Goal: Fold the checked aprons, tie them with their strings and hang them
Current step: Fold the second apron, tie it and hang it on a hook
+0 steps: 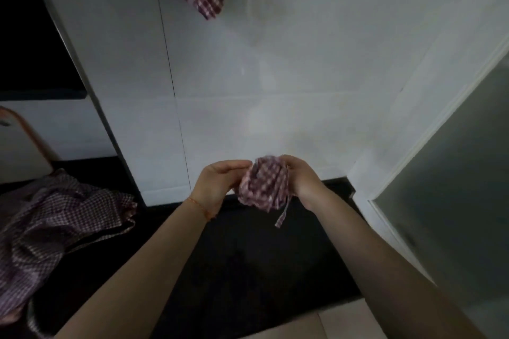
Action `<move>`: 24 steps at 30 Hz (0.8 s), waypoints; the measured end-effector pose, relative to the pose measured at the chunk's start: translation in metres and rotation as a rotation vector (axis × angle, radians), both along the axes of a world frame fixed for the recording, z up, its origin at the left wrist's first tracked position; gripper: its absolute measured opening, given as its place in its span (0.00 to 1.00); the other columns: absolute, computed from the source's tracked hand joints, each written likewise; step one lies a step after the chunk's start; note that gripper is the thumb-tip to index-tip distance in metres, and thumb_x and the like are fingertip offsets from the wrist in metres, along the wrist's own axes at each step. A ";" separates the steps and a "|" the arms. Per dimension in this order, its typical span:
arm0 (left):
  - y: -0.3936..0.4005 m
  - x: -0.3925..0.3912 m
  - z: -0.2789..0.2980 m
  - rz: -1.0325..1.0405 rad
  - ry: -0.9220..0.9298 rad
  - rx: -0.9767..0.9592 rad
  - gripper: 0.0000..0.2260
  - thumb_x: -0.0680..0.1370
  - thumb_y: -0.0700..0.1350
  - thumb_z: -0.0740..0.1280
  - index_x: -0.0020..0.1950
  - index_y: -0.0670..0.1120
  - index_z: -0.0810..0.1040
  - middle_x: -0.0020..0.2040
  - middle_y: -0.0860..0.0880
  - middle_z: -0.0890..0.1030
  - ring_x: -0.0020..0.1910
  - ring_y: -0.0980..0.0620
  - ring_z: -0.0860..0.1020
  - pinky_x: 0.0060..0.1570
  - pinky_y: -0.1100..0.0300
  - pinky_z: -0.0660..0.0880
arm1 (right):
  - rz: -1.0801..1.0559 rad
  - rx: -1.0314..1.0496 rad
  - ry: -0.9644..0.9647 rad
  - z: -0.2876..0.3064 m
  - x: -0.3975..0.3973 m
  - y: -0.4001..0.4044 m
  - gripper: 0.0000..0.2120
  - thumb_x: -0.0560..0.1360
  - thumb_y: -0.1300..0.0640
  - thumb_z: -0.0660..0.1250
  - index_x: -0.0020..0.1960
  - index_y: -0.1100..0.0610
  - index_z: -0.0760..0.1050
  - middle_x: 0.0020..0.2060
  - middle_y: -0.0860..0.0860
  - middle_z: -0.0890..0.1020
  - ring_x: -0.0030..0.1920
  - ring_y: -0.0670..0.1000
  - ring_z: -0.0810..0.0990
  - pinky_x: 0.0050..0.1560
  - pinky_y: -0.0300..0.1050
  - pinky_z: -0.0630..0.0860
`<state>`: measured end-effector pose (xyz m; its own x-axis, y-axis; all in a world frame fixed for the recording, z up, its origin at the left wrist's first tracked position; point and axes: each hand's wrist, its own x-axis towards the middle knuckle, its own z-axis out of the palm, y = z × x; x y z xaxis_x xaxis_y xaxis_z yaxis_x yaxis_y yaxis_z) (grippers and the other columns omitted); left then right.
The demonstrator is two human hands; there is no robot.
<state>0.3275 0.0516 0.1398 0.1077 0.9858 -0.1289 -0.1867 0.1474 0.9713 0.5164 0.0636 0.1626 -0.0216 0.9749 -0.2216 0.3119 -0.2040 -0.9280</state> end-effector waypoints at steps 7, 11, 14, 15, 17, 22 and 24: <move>-0.026 0.010 -0.105 0.078 0.039 -0.292 0.21 0.76 0.33 0.69 0.66 0.46 0.69 0.49 0.38 0.85 0.52 0.44 0.83 0.55 0.55 0.80 | 0.026 -0.065 -0.219 -0.105 -0.008 -0.018 0.12 0.83 0.51 0.60 0.53 0.53 0.81 0.49 0.48 0.82 0.50 0.48 0.80 0.52 0.46 0.76; -0.050 0.014 -0.162 0.137 0.135 -0.495 0.14 0.75 0.34 0.72 0.59 0.38 0.76 0.49 0.40 0.84 0.51 0.44 0.83 0.58 0.50 0.79 | 0.053 -0.156 -0.292 -0.159 -0.016 -0.047 0.14 0.83 0.51 0.60 0.59 0.55 0.81 0.53 0.48 0.82 0.52 0.45 0.79 0.55 0.42 0.75; -0.061 0.016 -0.182 0.104 0.297 -0.489 0.05 0.76 0.37 0.72 0.46 0.47 0.83 0.46 0.46 0.85 0.50 0.48 0.84 0.57 0.49 0.79 | 0.055 -0.215 -0.292 -0.176 -0.019 -0.063 0.13 0.82 0.52 0.61 0.58 0.56 0.81 0.51 0.50 0.83 0.51 0.47 0.80 0.54 0.43 0.77; -0.063 0.017 -0.188 0.093 0.329 -0.478 0.06 0.75 0.38 0.72 0.44 0.49 0.83 0.45 0.47 0.85 0.49 0.49 0.84 0.57 0.49 0.79 | 0.053 -0.230 -0.291 -0.180 -0.019 -0.067 0.12 0.82 0.53 0.61 0.56 0.57 0.81 0.49 0.51 0.83 0.50 0.48 0.81 0.53 0.44 0.77; -0.065 0.019 -0.190 0.076 0.373 -0.466 0.05 0.75 0.39 0.73 0.46 0.50 0.83 0.46 0.48 0.85 0.49 0.50 0.84 0.56 0.49 0.80 | 0.062 -0.237 -0.289 -0.183 -0.019 -0.071 0.11 0.82 0.53 0.62 0.54 0.57 0.81 0.47 0.52 0.83 0.48 0.49 0.82 0.52 0.47 0.79; -0.067 0.024 -0.187 0.030 0.468 -0.391 0.08 0.72 0.42 0.76 0.47 0.53 0.82 0.46 0.53 0.84 0.49 0.55 0.82 0.52 0.59 0.79 | 0.088 -0.222 -0.310 -0.184 -0.018 -0.073 0.11 0.82 0.53 0.62 0.52 0.56 0.81 0.46 0.51 0.83 0.47 0.47 0.81 0.51 0.44 0.79; -0.066 0.026 -0.187 -0.008 0.586 -0.345 0.04 0.74 0.43 0.74 0.46 0.51 0.82 0.45 0.55 0.83 0.47 0.58 0.81 0.47 0.66 0.76 | 0.113 -0.232 -0.333 -0.183 -0.020 -0.073 0.11 0.83 0.53 0.60 0.52 0.55 0.80 0.45 0.50 0.82 0.47 0.46 0.81 0.51 0.44 0.79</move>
<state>0.3539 -0.0148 -0.0470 -0.0686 0.8775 -0.4747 0.3585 0.4657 0.8090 0.4969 -0.0094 -0.0208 -0.0160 0.8940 -0.4477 0.6194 -0.3427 -0.7063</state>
